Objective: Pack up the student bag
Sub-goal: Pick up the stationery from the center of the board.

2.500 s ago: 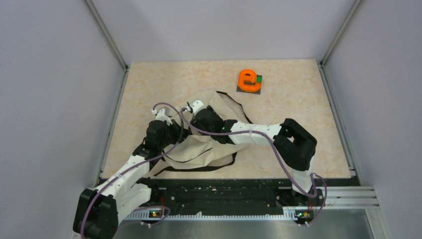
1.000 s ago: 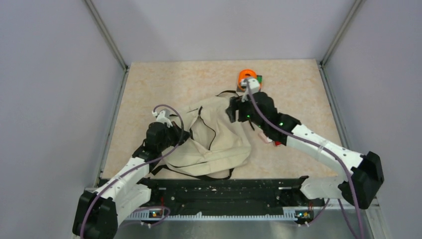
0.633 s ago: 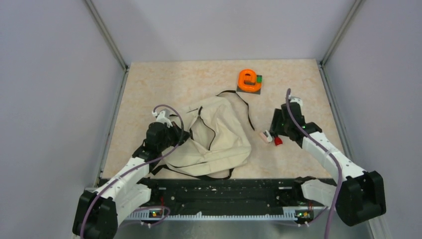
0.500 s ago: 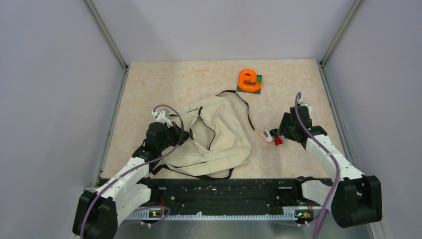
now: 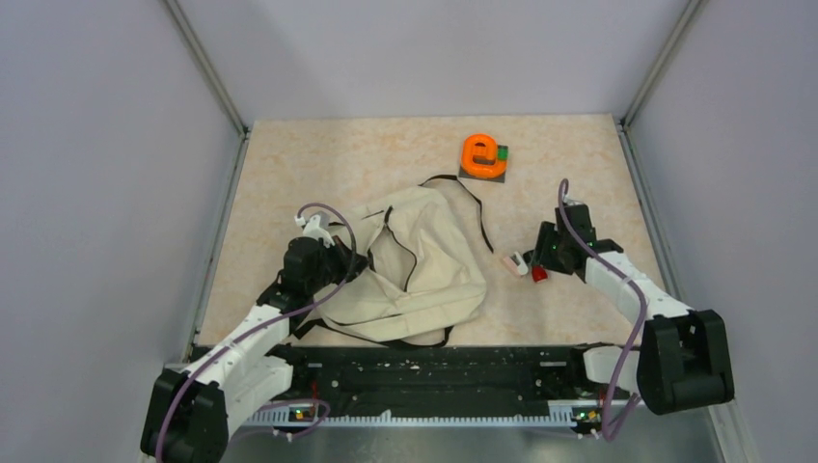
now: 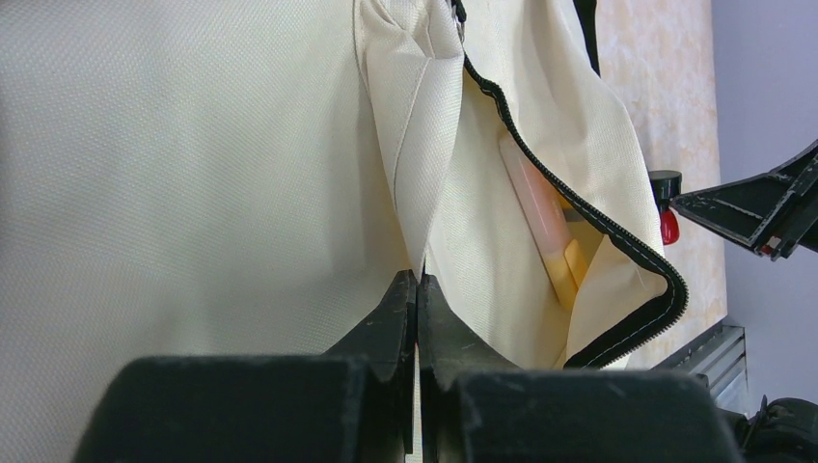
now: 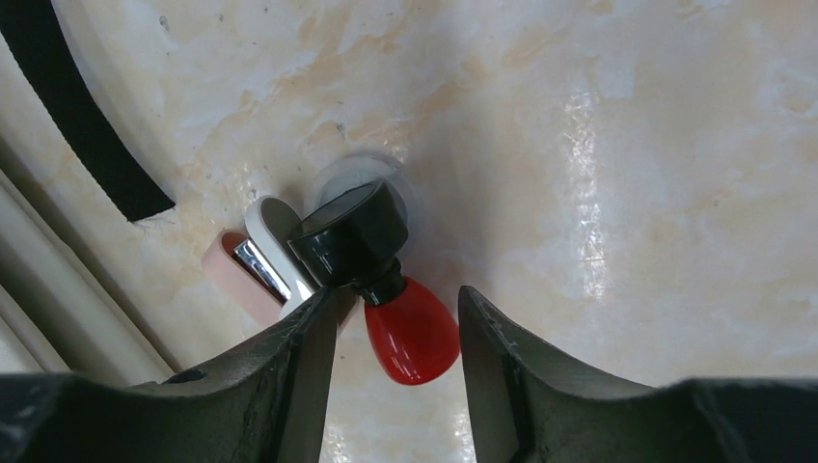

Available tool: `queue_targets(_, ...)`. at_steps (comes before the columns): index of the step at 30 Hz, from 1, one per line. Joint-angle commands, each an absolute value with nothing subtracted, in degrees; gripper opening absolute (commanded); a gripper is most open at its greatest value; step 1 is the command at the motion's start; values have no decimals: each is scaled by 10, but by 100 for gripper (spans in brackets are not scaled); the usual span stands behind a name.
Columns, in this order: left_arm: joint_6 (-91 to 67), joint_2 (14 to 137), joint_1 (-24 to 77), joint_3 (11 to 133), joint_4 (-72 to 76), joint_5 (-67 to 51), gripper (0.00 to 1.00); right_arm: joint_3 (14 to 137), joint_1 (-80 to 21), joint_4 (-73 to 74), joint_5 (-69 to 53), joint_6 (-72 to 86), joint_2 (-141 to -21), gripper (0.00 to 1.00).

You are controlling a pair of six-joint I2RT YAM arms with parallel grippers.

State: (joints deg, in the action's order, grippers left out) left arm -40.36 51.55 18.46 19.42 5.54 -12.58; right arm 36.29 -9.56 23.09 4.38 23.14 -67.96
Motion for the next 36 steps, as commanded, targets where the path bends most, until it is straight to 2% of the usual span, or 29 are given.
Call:
queue_targets(1,-390,519,179,198,91,-111,0,367,-93,198,28,219,-706,47)
queue_targets(13,-388,525,179,202,89,-109,0,371,-92,172,43,226,-762,36)
queue_targets(20,-387,529,179,201,90,-109,0,375,-93,170,46,229,-759,17)
queue_targets(31,-383,526,179,201,91,-108,0,399,-97,221,54,222,-621,0)
queue_targets(36,-385,528,179,201,98,-114,0,443,-176,238,32,243,-569,0)
